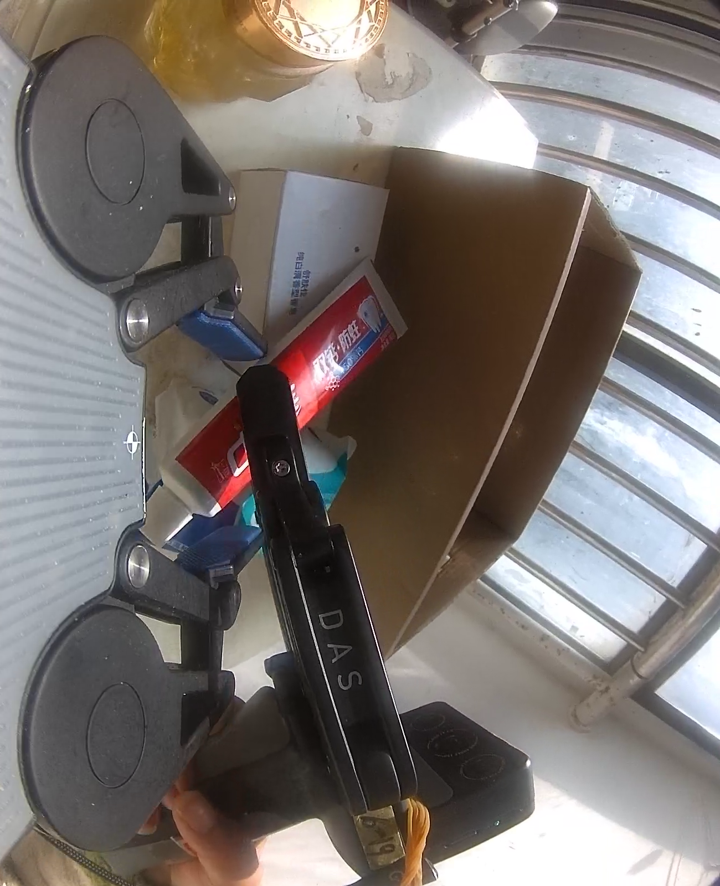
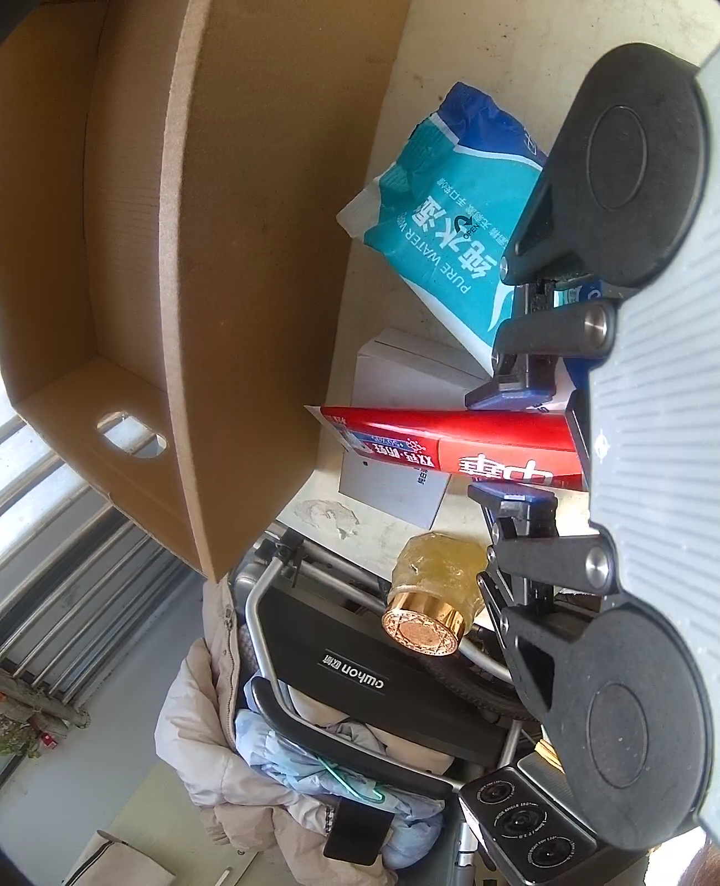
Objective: Organize objects
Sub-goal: 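Lift the toothpaste tube with the right gripper toward the cardboard box, then lower the tube into the cardboard box and open the right gripper, then withdraw the right gripper and move it to the wet-wipes pack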
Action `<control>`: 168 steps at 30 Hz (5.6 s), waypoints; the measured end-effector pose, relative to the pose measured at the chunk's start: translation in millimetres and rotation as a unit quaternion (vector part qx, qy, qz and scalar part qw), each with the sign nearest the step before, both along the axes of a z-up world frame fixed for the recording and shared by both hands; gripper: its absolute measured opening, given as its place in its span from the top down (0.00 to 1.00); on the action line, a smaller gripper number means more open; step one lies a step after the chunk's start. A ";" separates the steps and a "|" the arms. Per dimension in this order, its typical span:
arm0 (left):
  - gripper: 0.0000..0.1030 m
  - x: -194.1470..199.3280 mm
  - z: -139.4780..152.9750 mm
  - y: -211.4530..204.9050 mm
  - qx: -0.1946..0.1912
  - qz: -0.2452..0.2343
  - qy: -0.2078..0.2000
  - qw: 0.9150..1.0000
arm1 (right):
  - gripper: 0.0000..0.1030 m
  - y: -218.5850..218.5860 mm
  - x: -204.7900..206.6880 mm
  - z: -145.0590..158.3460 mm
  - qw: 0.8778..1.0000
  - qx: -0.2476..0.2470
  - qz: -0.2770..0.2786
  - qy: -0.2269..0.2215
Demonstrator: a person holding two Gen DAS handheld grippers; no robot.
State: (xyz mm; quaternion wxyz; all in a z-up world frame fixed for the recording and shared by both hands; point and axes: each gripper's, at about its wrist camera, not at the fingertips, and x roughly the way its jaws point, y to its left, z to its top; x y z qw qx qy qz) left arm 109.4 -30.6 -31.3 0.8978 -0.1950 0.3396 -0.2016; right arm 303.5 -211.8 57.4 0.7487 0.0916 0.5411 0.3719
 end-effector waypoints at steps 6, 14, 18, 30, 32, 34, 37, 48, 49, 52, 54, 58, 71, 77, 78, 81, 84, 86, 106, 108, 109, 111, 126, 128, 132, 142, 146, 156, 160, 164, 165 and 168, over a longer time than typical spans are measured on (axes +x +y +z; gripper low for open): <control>0.47 1.5 -4.5 -8.5 0.018 -0.007 0.004 1.000 | 0.71 -2.0 -2.8 -2.3 1.000 0.010 0.000 -0.005; 0.50 -1.2 -2.1 -11.3 0.032 0.000 -0.008 0.999 | 0.71 -5.5 -4.8 -5.7 0.999 0.036 0.006 -0.009; 0.54 -4.5 3.7 -16.2 0.054 0.002 -0.022 0.998 | 0.71 -9.8 -5.8 -6.0 0.998 0.056 0.004 -0.006; 0.59 -19.4 19.9 -18.1 0.081 0.009 -0.047 0.996 | 0.71 -16.8 -11.4 7.7 0.993 0.112 -0.011 -0.020; 0.60 -20.8 24.7 -18.5 0.084 0.010 -0.051 0.995 | 0.71 -18.1 -13.3 12.2 0.993 0.117 -0.012 -0.025; 0.60 -21.2 31.6 -20.0 0.090 0.010 -0.056 0.994 | 0.71 -19.3 -15.1 19.2 0.992 0.122 -0.013 -0.031; 0.60 -19.2 44.5 -20.2 0.095 0.007 -0.062 0.994 | 0.71 -21.3 -13.9 31.3 0.991 0.130 -0.015 -0.038; 0.61 47.8 106.1 -15.6 0.089 -0.018 -0.035 0.995 | 0.71 -19.0 34.2 87.1 0.985 0.161 -0.027 -0.061; 0.61 57.6 110.7 -14.8 0.091 -0.018 -0.031 0.995 | 0.71 -18.3 43.3 90.0 0.984 0.165 -0.029 -0.058; 0.61 83.0 118.9 -13.0 0.100 -0.018 -0.020 0.995 | 0.71 -13.8 72.2 93.1 0.983 0.177 -0.038 -0.040; 0.61 102.9 120.9 -11.2 0.107 -0.020 -0.007 0.994 | 0.71 -9.8 92.6 90.4 0.983 0.179 -0.045 -0.025; 0.61 154.2 110.9 -5.1 0.121 -0.033 0.049 0.991 | 0.71 4.8 131.6 75.1 0.985 0.161 -0.061 0.002; 0.61 248.5 32.5 17.8 0.154 -0.004 0.201 0.967 | 0.69 35.9 209.5 3.1 0.982 0.112 -0.108 0.107; 0.58 251.1 33.3 13.5 0.176 0.006 0.196 0.965 | 0.69 42.2 222.1 -5.6 0.978 0.123 -0.120 0.115; 0.57 250.2 34.6 13.3 0.175 0.008 0.195 0.965 | 0.69 43.6 223.1 -5.7 0.978 0.125 -0.121 0.115; 0.54 246.0 40.0 11.4 0.170 0.011 0.188 0.967 | 0.69 46.9 223.4 -5.8 0.978 0.128 -0.120 0.113; 0.53 240.5 43.4 11.3 0.174 0.015 0.186 0.967 | 0.69 44.9 219.5 -1.1 0.979 0.129 -0.119 0.103; 0.52 240.3 45.8 11.5 0.169 0.019 0.188 0.967 | 0.69 41.6 215.9 5.0 0.979 0.132 -0.122 0.093; 0.52 260.3 24.7 12.9 0.126 0.006 0.251 0.960 | 0.66 29.9 223.3 -22.8 0.984 -0.011 -0.131 0.117; 0.54 261.3 22.8 12.0 0.126 0.002 0.257 0.958 | 0.70 34.7 224.2 -27.4 0.985 -0.016 -0.124 0.122; 0.54 263.3 21.4 11.8 0.127 -0.001 0.259 0.958 | 0.71 37.2 224.5 -29.4 0.985 -0.022 -0.120 0.122; 0.54 262.4 23.7 9.9 0.131 -0.004 0.258 0.957 | 0.74 40.5 225.2 -34.5 0.984 -0.026 -0.113 0.135; 0.54 255.8 33.9 9.6 0.135 -0.004 0.246 0.960 | 0.80 68.9 240.1 -36.3 0.989 -0.021 -0.076 0.128; 0.54 254.8 32.8 9.1 0.139 -0.001 0.242 0.960 | 0.80 70.4 242.4 -37.5 0.989 -0.013 -0.074 0.130; 0.54 256.5 33.1 15.4 0.146 0.005 0.224 0.964 | 0.80 73.4 240.3 -35.3 0.989 0.010 -0.070 0.133; 0.49 193.6 90.9 10.4 0.120 0.009 0.146 0.982 | 0.79 6.0 176.6 61.2 0.990 0.076 -0.116 0.002; 0.43 152.5 110.9 6.8 0.116 -0.016 0.106 0.987 | 0.79 -39.0 116.6 100.3 0.984 0.116 -0.116 -0.066; 0.15 18.2 106.5 -0.2 0.071 -0.057 0.017 0.996 | 0.58 -124.1 -26.9 94.7 0.962 0.176 -0.131 -0.163; 0.13 -16.2 71.2 -0.5 0.043 -0.043 0.017 0.998 | 0.53 -140.0 -50.3 61.8 0.964 0.166 -0.142 -0.152; 0.12 -36.0 45.2 -12.9 0.051 -0.032 0.024 0.998 | 0.48 -141.9 -51.8 30.4 0.968 0.154 -0.148 -0.133; 0.12 -35.8 38.1 -17.0 0.056 -0.033 0.026 0.998 | 0.42 -141.5 -49.8 22.4 0.969 0.154 -0.149 -0.124; 0.12 -32.4 25.5 -27.7 0.070 -0.047 0.036 0.996 | 0.38 -139.9 -43.7 4.9 0.972 0.149 -0.150 -0.103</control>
